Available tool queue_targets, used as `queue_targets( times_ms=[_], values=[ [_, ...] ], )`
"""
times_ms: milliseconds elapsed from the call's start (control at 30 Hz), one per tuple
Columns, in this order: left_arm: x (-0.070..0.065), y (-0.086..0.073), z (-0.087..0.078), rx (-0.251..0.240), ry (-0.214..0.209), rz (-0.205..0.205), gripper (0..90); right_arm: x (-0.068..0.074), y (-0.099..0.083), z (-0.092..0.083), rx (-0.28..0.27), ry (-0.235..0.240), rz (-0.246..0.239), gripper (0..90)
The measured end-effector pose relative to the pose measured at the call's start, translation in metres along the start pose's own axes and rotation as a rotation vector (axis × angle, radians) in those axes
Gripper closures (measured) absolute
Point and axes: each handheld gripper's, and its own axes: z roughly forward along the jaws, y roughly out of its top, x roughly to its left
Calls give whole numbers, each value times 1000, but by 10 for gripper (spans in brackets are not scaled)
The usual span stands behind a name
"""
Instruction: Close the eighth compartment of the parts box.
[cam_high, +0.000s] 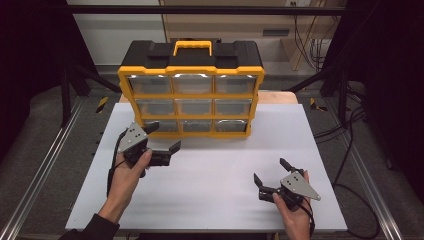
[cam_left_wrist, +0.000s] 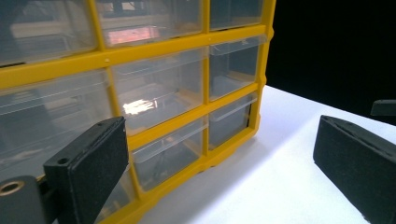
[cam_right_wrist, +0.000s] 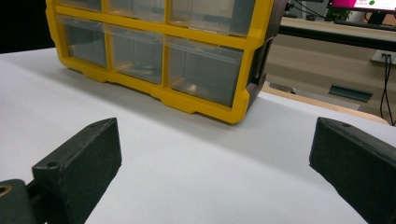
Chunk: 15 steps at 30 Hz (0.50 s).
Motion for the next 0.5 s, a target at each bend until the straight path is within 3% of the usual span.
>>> queue_targets(
  times_ms=[500],
  values=[
    [13, -4, -30, -34, 36, -3, 29, -2, 0, -2, -4, -6, 6, 25]
  ],
)
